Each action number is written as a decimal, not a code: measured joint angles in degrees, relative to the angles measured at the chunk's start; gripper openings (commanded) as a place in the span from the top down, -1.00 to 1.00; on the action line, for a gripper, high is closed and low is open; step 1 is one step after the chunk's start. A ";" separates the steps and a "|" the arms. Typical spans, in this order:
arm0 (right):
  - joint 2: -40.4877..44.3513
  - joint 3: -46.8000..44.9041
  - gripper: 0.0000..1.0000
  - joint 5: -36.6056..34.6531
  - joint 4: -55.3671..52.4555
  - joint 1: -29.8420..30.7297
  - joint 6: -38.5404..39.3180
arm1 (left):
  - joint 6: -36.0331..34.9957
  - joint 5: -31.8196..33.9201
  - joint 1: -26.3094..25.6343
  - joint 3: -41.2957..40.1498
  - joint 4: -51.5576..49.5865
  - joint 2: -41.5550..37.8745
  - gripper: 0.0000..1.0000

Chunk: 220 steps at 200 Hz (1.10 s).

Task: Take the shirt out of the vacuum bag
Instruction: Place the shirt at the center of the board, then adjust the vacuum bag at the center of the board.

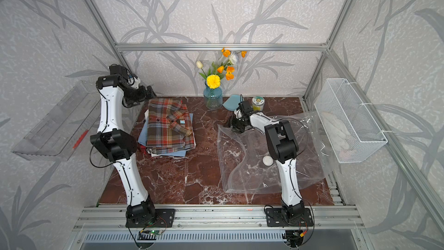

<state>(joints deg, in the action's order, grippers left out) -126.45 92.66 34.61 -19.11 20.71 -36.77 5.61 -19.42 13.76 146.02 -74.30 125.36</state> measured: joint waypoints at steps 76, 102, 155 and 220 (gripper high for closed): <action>22.21 -12.09 -0.40 -6.84 -10.93 0.63 10.34 | 2.05 2.71 -14.69 -23.19 11.43 -30.75 -1.00; 33.55 -29.00 -0.39 -11.45 -13.84 0.63 11.50 | 4.02 2.51 -19.85 -39.39 18.16 -41.05 -1.00; 38.66 -45.72 -0.36 -12.13 -10.82 4.94 7.82 | 8.44 2.73 -24.59 -58.55 25.22 -48.98 -1.00; 18.40 -28.72 -0.32 -6.56 4.42 12.59 1.66 | 9.51 4.83 -24.11 -63.32 26.43 -53.09 -1.00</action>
<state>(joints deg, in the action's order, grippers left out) -108.05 63.94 28.05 -14.70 33.30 -35.11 15.11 -14.59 -10.35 82.70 -47.88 72.27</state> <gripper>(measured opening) 0.663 0.999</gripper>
